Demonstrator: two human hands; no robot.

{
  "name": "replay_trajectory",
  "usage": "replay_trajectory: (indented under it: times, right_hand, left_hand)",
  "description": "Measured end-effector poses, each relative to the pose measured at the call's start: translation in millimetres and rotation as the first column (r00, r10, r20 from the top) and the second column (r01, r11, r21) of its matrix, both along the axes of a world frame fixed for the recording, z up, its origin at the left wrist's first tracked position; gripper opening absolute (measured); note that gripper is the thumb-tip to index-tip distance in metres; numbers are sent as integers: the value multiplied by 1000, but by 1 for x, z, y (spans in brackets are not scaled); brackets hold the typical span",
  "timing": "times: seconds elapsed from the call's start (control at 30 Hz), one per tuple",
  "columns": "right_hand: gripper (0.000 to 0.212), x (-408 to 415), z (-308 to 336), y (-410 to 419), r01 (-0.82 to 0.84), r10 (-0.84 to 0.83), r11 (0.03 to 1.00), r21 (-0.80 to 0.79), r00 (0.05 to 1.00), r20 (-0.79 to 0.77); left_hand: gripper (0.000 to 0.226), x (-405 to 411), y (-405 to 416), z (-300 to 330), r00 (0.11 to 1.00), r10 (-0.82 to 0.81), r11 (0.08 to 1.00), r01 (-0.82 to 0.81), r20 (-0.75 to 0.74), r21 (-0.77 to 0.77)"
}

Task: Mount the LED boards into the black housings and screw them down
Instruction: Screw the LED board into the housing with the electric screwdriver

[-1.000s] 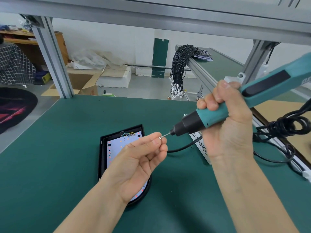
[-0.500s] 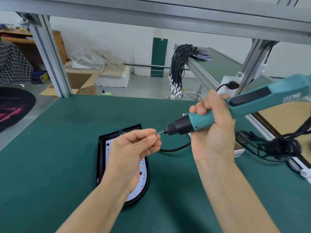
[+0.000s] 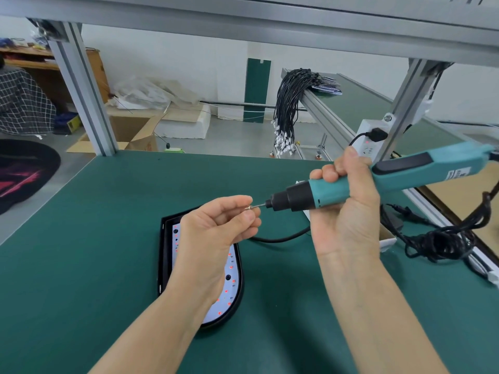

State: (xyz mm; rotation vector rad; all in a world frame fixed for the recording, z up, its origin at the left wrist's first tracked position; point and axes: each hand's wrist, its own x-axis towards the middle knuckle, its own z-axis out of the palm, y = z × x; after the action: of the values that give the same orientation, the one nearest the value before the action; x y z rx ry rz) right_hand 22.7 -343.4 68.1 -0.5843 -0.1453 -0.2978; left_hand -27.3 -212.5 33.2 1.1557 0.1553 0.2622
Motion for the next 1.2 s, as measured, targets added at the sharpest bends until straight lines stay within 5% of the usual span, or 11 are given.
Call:
replay_trajectory:
  times: [0.47,0.57,0.6,0.67,0.73,0.83,0.97,1.1,1.2]
  right_hand:
    - [27,6,1,-1,-14,14,999,-36,1000,1]
    - [28,6,1,-4,-10,10,999,-34,1000,-3]
    - [27,6,2,-5,-6,6,999,-35,1000,-9]
    - [26,7,2,-8,-5,5,999,-39,1000,-19]
    - [27,6,1,-11,-13,12,998,-57,1000,-22]
    - [27,4,-1,-19,-41,40,996,-80,999,-19]
    - [26,5,-2,-31,-17,15,996,-92,1000,-18]
    - [26,3,0,-44,-12,12,997,-77,1000,6]
    - [28,-1,1,-54,7,-4,996,-87,1000,31]
  left_hand:
    - [19,2,5,-2,996,-63,998,62,-61,-32]
    - [20,11,12,-4,984,-71,983,41,-162,-181]
    - [20,16,18,-5,985,-26,989,0,-170,-149]
    - [19,23,34,-5,990,71,977,-44,-121,208]
    - [19,22,48,-1,996,57,813,-5,-72,583]
    - [19,4,61,5,995,-16,526,90,-96,846]
    - [8,-46,47,12,981,-142,325,-76,129,943]
    - [13,-74,-9,-6,796,-604,87,117,-40,989]
    - [20,-70,-43,-28,687,-713,5,204,-140,979]
